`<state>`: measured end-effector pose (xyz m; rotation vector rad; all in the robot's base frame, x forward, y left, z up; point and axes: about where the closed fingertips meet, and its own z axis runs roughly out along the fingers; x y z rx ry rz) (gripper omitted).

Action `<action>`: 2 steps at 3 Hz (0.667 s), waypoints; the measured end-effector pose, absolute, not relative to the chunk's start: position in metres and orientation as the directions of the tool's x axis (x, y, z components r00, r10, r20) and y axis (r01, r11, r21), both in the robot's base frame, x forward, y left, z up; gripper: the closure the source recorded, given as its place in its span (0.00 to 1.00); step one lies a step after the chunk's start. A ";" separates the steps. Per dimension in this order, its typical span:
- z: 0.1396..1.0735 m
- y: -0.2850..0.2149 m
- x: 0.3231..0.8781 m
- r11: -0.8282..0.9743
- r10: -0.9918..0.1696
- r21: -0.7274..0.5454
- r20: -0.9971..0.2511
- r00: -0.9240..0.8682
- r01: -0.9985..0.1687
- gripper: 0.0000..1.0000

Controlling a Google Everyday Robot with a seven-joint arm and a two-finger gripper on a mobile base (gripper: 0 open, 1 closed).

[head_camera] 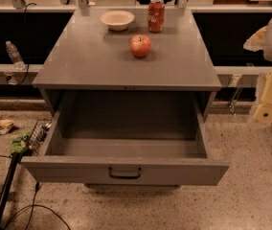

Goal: Place apple into top drawer

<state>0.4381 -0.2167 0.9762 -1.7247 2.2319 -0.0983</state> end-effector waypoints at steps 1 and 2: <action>0.976 -0.217 0.438 0.270 -0.953 -0.246 -0.207 -0.221 -0.931 0.00; 0.974 -0.209 0.457 0.295 -0.928 -0.253 -0.305 -0.213 -0.921 0.00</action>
Offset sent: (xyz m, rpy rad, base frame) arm 0.0619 0.0228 -0.0074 0.3154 -0.1045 -0.0039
